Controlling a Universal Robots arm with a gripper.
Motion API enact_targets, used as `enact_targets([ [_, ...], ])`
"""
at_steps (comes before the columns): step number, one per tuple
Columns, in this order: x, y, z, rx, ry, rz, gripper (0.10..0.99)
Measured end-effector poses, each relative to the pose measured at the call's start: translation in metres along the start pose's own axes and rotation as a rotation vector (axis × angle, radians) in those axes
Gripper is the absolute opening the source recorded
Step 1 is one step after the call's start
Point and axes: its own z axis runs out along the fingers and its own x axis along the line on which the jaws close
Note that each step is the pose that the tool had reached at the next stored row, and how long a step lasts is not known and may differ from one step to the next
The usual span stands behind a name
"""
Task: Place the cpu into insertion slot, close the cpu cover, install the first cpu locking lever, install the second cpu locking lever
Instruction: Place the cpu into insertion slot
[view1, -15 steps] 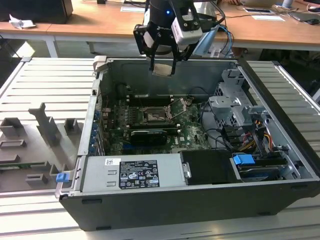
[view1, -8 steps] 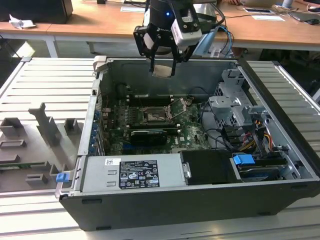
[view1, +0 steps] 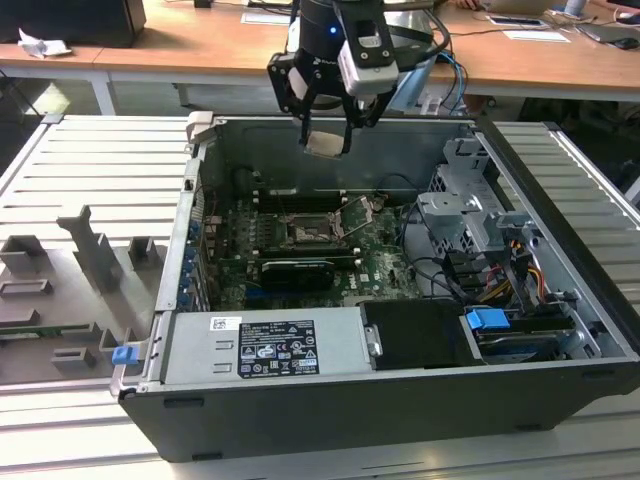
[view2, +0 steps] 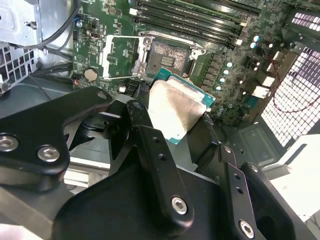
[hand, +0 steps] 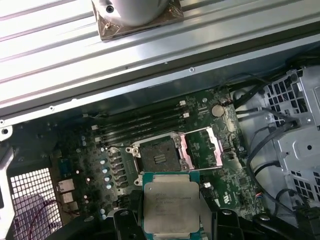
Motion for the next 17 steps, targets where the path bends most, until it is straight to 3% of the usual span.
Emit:
enact_targets([
  [7, 0.0, 0.0, 0.0003, -0.001, -0.0076, 0.089, 0.541],
  [17, 0.0, -0.0001, 0.001, -0.002, -0.0224, 0.264, 0.541],
])
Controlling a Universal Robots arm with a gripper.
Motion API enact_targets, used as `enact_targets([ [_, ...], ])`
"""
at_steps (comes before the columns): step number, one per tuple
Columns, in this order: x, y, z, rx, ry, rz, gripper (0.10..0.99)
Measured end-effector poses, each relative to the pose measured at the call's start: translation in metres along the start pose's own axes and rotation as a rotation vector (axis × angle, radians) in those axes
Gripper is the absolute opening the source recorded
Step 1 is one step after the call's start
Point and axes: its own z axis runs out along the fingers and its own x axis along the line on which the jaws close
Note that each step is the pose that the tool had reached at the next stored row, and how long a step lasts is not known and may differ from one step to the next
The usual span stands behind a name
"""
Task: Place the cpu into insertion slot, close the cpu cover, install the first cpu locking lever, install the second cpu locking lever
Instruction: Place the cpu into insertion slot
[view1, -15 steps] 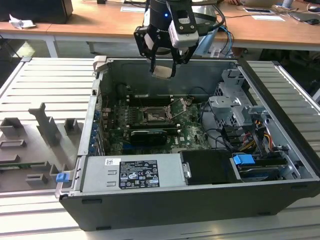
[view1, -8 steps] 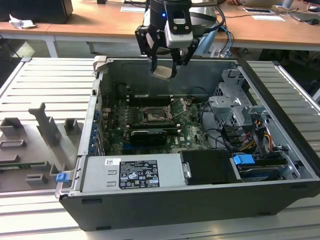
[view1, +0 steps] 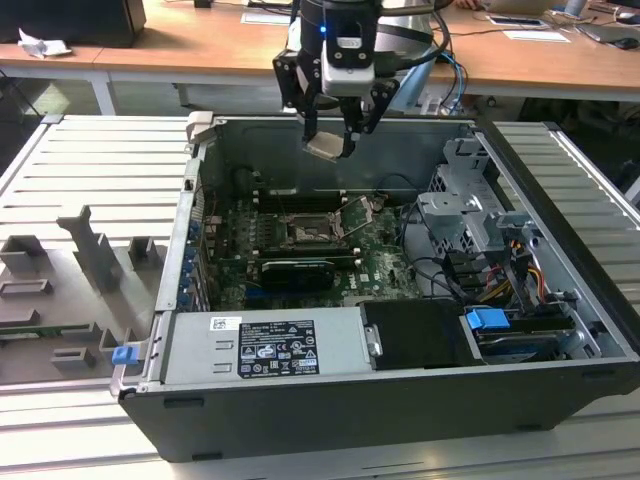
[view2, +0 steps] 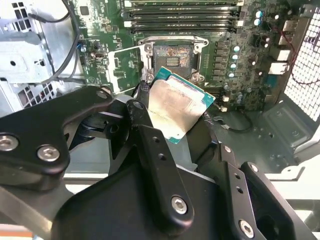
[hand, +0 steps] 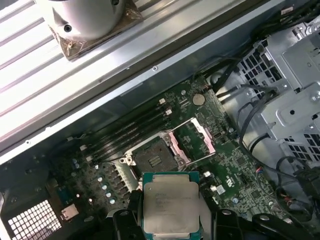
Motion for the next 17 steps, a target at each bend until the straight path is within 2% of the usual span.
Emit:
enact_targets([
  [5, 0.0, 0.0, 0.0002, 0.0, -0.0061, 0.071, 0.541],
  [17, 0.0, -0.0002, 0.0023, -0.001, -0.0264, 0.306, 0.541],
])
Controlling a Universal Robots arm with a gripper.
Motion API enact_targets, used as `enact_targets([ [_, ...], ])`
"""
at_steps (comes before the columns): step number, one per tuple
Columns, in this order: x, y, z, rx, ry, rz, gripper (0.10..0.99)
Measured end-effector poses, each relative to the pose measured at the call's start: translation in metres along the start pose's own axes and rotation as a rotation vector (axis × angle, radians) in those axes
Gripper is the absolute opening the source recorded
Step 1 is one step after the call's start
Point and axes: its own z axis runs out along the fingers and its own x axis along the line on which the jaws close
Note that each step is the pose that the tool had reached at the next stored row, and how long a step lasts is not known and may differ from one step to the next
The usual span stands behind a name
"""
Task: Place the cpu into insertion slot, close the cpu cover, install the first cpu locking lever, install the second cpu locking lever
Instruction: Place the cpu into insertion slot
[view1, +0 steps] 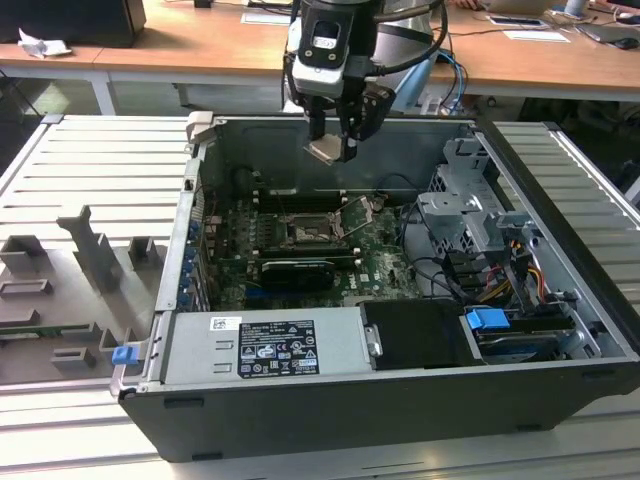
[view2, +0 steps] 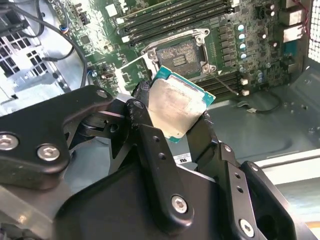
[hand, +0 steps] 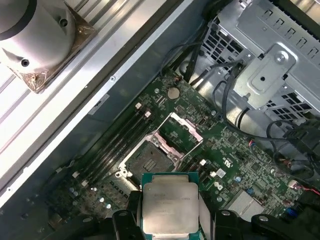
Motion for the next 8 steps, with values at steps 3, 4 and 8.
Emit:
enact_targets([
  [3, 0.0, 0.0, 0.0002, 0.0, -0.003, 0.035, 0.541],
  [4, 0.0, 0.0, 0.0003, 0.0, -0.0047, 0.055, 0.541],
  [8, 0.0, 0.0, 0.0008, 0.0, -0.0088, 0.098, 0.541],
])
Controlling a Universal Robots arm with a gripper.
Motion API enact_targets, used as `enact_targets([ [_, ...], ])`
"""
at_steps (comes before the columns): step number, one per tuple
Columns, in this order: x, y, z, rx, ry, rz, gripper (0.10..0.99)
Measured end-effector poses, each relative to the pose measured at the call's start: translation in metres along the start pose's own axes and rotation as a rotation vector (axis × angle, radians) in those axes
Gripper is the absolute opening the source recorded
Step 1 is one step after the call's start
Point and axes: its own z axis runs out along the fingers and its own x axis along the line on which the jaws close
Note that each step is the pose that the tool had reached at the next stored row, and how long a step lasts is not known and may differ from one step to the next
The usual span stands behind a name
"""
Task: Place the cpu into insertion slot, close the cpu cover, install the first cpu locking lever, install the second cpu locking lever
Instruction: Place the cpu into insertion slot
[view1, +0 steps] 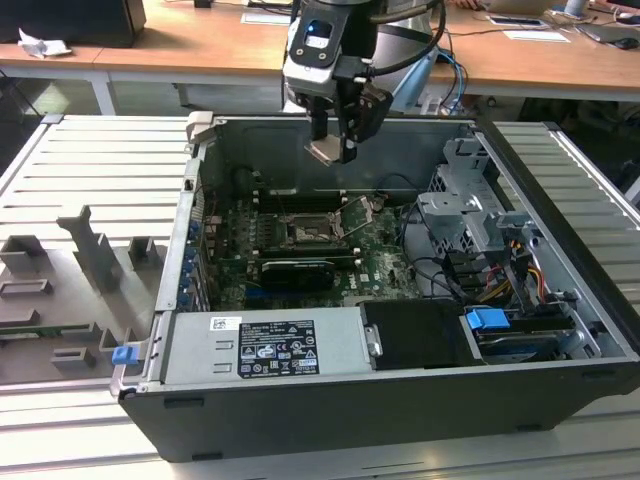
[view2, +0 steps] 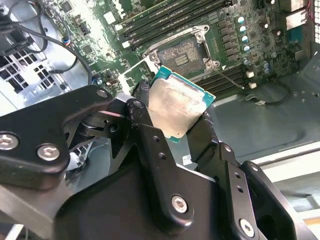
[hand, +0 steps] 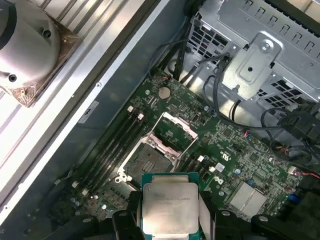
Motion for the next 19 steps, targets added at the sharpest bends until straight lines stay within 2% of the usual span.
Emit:
enact_targets([
  [5, 0.0, -0.0001, 0.0036, 0.0, -0.006, 0.069, 0.541],
  [9, 0.0, -0.0004, 0.0081, 0.001, -0.0078, 0.075, 0.541],
  [10, 0.0, -0.0006, 0.0093, 0.002, -0.0129, 0.114, 0.541],
  [15, -0.0001, -0.0007, 0.0116, 0.004, -0.0245, 0.208, 0.541],
  [19, -0.0001, -0.0008, 0.0131, 0.005, -0.0297, 0.254, 0.541],
])
